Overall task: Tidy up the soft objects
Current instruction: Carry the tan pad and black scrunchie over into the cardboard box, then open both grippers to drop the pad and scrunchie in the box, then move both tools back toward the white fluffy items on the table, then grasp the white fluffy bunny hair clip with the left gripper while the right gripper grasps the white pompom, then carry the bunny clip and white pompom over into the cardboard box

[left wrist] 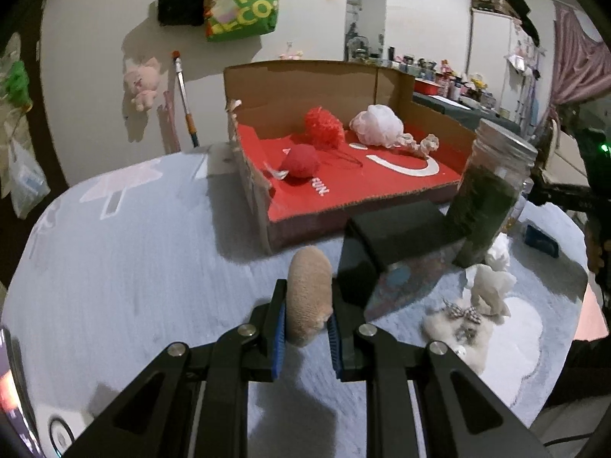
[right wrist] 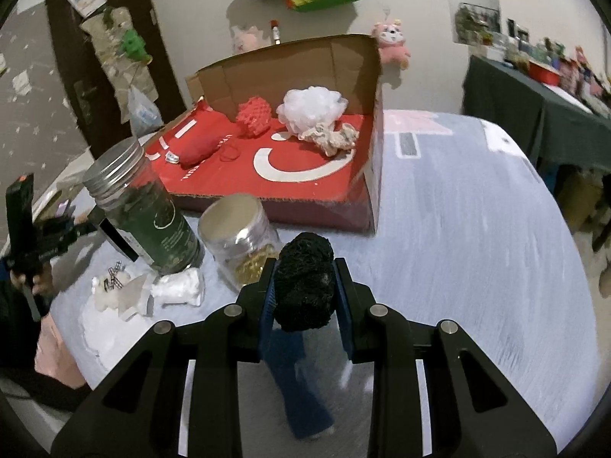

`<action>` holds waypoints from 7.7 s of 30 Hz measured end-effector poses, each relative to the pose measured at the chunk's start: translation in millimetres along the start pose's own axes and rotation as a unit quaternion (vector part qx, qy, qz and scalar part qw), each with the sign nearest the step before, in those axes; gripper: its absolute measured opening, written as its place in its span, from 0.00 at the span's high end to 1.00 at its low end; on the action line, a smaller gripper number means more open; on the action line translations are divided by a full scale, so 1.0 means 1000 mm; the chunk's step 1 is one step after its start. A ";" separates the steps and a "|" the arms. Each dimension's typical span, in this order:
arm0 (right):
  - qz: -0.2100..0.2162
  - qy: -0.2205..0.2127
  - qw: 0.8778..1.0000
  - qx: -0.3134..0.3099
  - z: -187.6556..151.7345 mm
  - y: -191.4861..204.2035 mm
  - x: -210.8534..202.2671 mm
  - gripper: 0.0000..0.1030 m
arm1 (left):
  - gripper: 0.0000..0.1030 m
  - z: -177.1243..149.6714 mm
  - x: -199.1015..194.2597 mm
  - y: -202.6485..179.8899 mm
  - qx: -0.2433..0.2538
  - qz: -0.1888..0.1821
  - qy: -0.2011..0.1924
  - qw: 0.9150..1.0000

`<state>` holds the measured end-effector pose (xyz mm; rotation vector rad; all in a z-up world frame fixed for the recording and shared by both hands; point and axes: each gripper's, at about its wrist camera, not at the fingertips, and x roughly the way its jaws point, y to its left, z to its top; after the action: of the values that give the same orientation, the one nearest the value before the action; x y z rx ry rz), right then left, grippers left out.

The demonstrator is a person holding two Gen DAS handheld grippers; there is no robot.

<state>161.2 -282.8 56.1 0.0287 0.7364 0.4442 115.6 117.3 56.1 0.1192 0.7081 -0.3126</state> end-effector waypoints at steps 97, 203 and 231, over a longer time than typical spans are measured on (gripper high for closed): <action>-0.073 -0.018 0.993 -0.092 0.101 0.079 -0.035 0.19 | 0.00 0.115 -0.028 -0.068 -0.019 0.028 -0.047 0.998; 0.031 0.008 0.999 -0.012 -0.041 0.097 0.002 0.76 | 0.42 0.007 0.002 -0.118 -0.030 -0.028 0.026 0.999; 0.038 -0.017 0.994 -0.096 0.082 0.068 -0.006 0.76 | 0.42 0.120 0.018 -0.079 0.062 -0.044 0.020 0.997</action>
<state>185.0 -213.3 132.9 -0.1162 0.6575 0.5853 177.8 13.0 134.5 0.2133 0.7350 -0.4408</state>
